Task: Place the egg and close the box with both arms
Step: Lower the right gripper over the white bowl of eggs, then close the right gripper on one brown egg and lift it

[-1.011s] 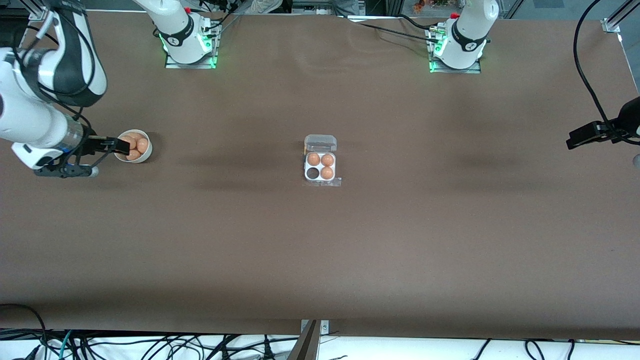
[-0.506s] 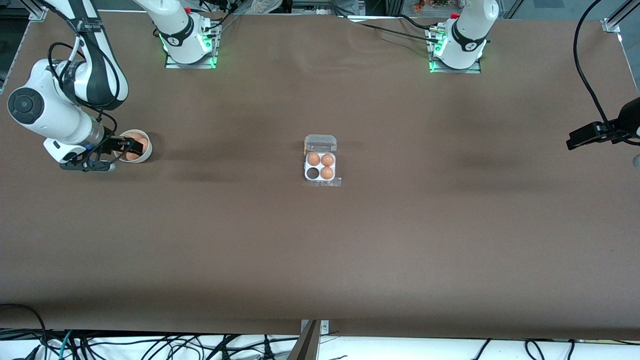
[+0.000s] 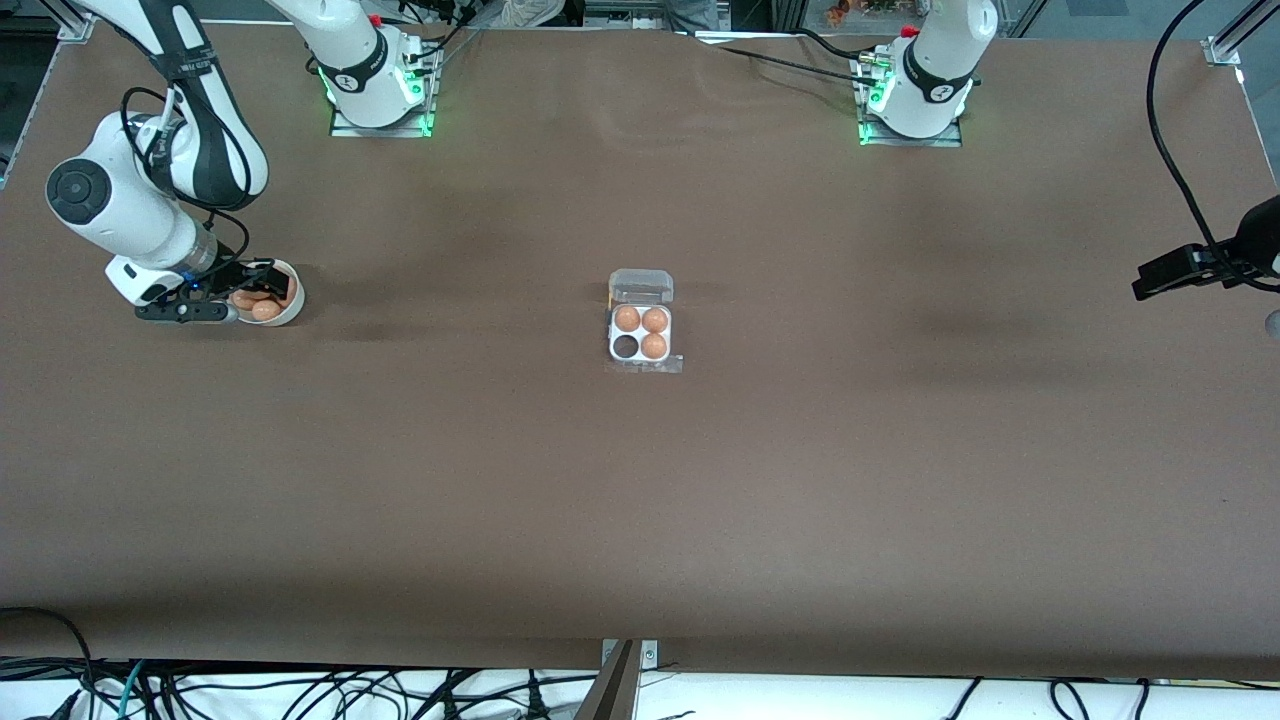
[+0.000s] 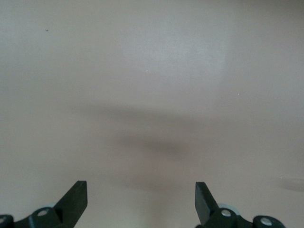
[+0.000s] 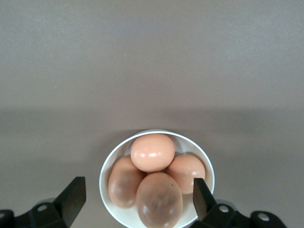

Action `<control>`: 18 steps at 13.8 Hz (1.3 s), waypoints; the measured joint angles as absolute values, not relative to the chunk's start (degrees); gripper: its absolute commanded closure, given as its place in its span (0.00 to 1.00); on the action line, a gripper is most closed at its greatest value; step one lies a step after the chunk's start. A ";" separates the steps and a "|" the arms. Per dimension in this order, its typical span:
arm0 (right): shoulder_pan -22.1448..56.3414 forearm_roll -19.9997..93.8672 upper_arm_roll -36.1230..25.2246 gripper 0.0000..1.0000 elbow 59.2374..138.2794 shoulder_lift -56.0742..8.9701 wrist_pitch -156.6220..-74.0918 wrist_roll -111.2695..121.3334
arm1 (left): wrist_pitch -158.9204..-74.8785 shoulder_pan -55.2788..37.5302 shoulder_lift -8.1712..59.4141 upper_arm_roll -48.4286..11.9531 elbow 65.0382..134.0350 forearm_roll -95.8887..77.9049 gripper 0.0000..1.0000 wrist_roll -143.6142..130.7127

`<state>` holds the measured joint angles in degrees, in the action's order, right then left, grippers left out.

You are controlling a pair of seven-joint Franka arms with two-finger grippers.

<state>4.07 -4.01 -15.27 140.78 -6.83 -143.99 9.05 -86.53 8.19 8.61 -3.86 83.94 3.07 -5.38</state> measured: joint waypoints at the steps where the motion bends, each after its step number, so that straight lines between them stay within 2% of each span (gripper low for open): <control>1: 4.07 -4.02 -15.64 0.00 141.15 -6.85 -144.33 9.83 | -86.53 8.19 8.63 -3.86 83.94 3.07 0.00 -5.38; 5: 4.07 -4.03 -17.11 0.02 141.77 -6.97 -144.63 12.05 | -86.53 8.19 8.70 -3.87 83.94 3.07 0.00 -5.38; 9: 4.07 -4.04 -17.16 0.24 142.34 -7.07 -144.63 12.14 | -86.53 8.19 8.71 -3.92 83.93 3.07 0.00 -5.38; 18: 4.09 -4.05 -17.16 0.38 142.41 -7.08 -144.72 12.21 | -86.54 8.19 8.71 -3.96 83.92 3.07 0.00 -5.38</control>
<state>4.09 -4.05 -17.16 142.41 -7.08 -144.72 12.21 -86.54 8.19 8.71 -3.96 83.92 3.07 -5.38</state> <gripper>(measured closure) 0.357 0.000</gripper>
